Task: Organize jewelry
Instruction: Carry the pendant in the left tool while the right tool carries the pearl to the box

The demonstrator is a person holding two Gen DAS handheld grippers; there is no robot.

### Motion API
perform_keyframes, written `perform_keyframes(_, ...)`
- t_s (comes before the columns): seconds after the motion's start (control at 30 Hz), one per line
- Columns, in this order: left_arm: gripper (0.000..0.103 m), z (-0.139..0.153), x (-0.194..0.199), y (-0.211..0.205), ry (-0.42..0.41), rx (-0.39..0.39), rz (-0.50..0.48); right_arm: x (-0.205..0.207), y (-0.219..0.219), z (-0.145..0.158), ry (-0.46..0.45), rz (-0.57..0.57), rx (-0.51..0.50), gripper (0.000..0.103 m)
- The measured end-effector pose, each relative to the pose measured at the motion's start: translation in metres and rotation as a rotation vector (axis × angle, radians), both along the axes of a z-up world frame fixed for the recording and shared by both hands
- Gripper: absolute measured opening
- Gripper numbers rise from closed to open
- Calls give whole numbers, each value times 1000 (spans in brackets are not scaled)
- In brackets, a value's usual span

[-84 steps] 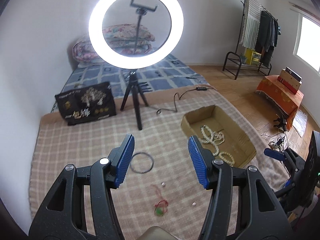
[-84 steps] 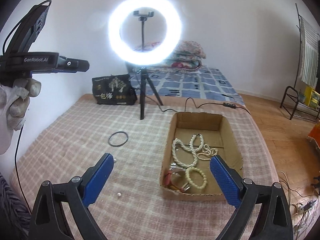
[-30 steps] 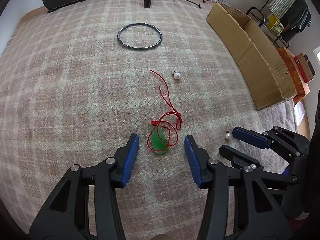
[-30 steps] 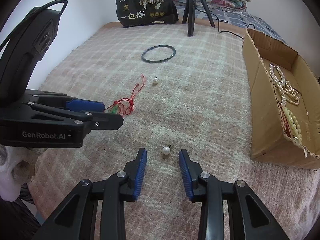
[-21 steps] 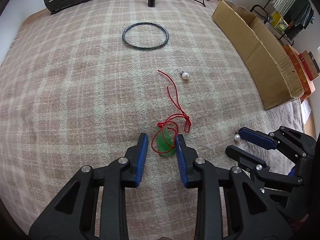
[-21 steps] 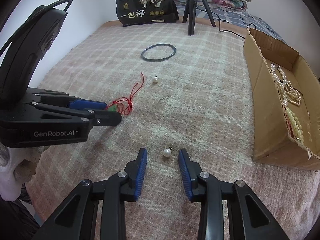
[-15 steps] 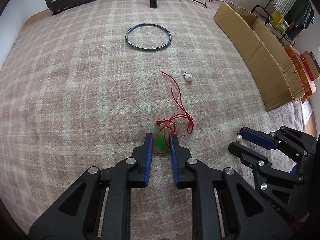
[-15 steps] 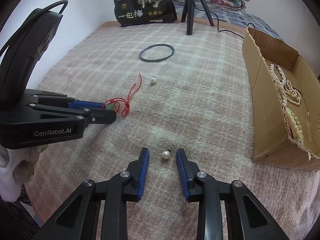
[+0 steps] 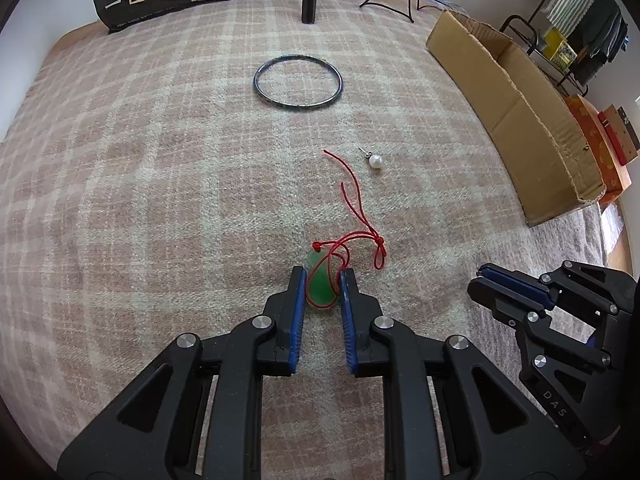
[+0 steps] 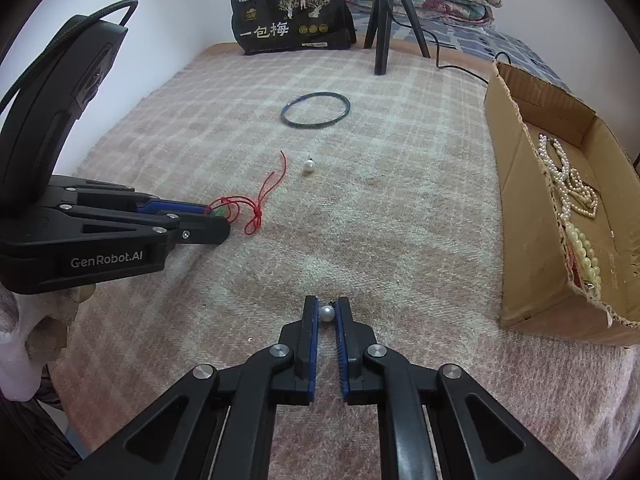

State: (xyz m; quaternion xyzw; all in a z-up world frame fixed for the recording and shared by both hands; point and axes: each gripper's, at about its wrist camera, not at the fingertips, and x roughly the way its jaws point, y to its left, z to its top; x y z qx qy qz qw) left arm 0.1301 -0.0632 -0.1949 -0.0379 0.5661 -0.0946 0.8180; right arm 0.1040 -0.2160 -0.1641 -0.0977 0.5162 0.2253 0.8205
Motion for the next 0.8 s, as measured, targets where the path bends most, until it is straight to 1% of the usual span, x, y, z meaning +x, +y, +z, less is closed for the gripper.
perform_keyframes(0.13, 15, 11, -3, 6, -26, -16, 17, -4, -1, 10, -21, 1, 13, 6)
perform_keyframes(0.3, 15, 34, -4, 11, -76, -40, 35, -7, -5, 25, -46, -2, 36, 6)
perform_keyframes(0.47, 15, 59, -5, 16, -130, -84, 51, -11, -11, 40, -77, -10, 49, 6)
perform_keyframes(0.8, 15, 93, -6, 10, -207, -128, 35, -16, -26, 68, -135, -35, 78, 6)
